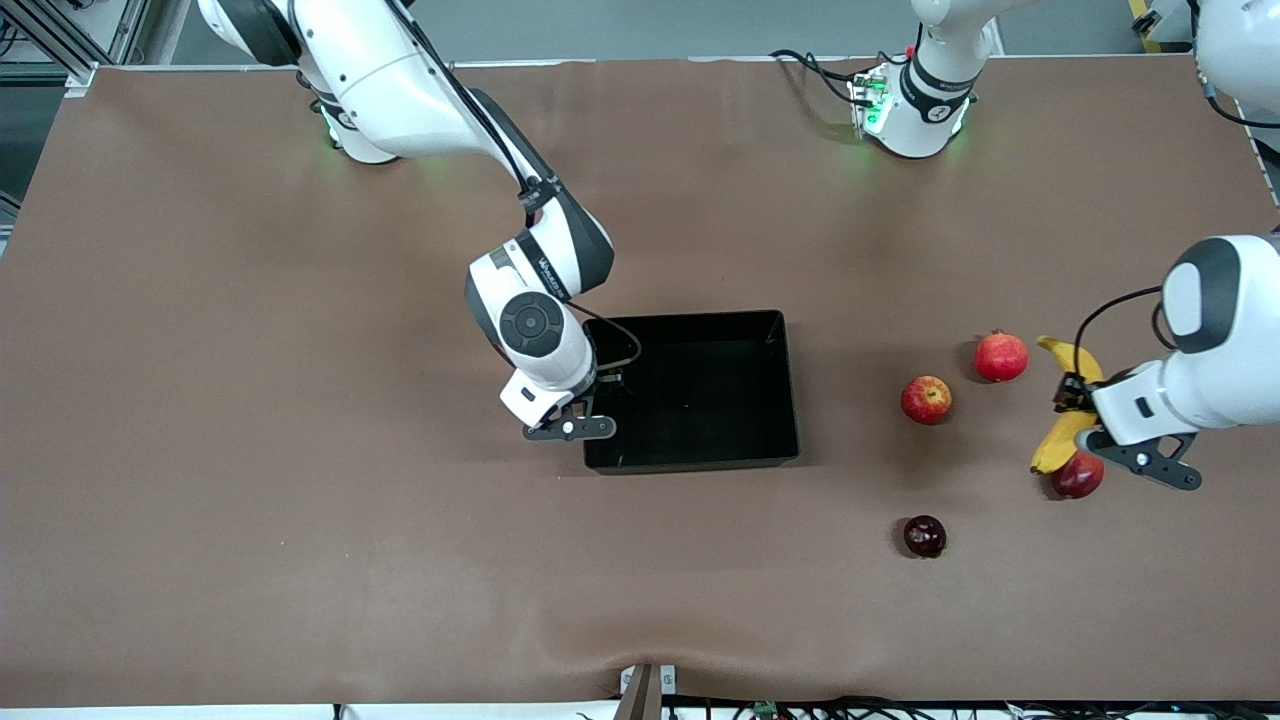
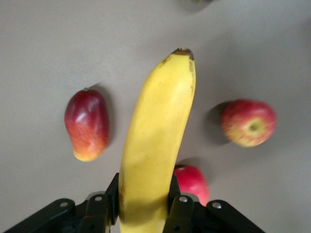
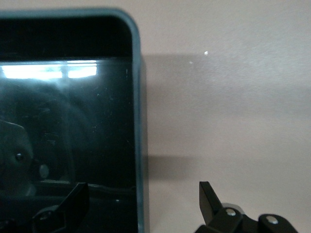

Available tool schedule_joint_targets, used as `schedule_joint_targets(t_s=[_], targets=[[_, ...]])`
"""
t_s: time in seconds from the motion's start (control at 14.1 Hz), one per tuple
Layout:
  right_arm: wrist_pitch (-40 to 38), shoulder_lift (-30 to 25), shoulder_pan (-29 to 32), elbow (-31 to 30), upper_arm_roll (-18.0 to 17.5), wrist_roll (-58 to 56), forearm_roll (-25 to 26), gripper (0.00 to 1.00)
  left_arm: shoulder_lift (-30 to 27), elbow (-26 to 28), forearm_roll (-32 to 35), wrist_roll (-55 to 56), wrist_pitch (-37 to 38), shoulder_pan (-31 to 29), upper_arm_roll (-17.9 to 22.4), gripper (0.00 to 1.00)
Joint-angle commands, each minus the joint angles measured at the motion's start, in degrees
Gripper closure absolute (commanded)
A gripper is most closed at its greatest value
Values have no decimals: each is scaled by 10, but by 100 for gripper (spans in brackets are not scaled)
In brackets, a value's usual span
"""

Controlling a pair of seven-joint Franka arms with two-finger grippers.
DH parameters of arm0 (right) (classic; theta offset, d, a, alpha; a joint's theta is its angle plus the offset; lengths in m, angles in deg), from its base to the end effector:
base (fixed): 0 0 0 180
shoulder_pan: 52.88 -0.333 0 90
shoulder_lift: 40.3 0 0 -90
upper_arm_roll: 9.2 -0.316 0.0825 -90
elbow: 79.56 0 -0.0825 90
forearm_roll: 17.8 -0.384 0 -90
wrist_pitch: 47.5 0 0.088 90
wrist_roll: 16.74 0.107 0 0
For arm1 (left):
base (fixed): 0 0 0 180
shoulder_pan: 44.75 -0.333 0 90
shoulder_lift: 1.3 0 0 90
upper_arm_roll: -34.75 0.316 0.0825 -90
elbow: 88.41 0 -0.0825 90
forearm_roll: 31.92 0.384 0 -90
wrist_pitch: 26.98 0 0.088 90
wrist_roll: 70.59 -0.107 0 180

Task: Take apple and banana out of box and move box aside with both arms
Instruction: 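Lower the banana beside the mango while the right gripper grips the tray rim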

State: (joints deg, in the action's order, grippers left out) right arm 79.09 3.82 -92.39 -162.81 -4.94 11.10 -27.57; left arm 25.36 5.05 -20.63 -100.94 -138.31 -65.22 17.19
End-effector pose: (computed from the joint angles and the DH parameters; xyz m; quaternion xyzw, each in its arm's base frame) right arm 0.5802 0.4288 0.2280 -0.9988 -0.0237 0.0265 0.0333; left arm 0.6566 0.0694 0.3495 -0.9615 0.2666 0.0674 0.0012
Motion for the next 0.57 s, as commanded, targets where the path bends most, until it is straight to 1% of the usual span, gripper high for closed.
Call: schedule_joint_targets(t_s=[0.0,0.07,0.14,0.28,0.49], targets=[[5,11,-9,11,5,2,-7,32,37,2,1,-122,-54,-29,-5,100],[5,11,-8,10,5,2,-8,74,50,3,1,-158,-76,-30,-4,100],[4,11,-8,10,5,5,-8,100,64,2,4,-191,-99,-31,-3,100],[0,10,-8,9,5,6,-8,100,89,3,7,-210,-128,-30,-1,100],[-5,3,0,3,5,0,-8,100,109,4,10,-211,-152,-20,-1,100]])
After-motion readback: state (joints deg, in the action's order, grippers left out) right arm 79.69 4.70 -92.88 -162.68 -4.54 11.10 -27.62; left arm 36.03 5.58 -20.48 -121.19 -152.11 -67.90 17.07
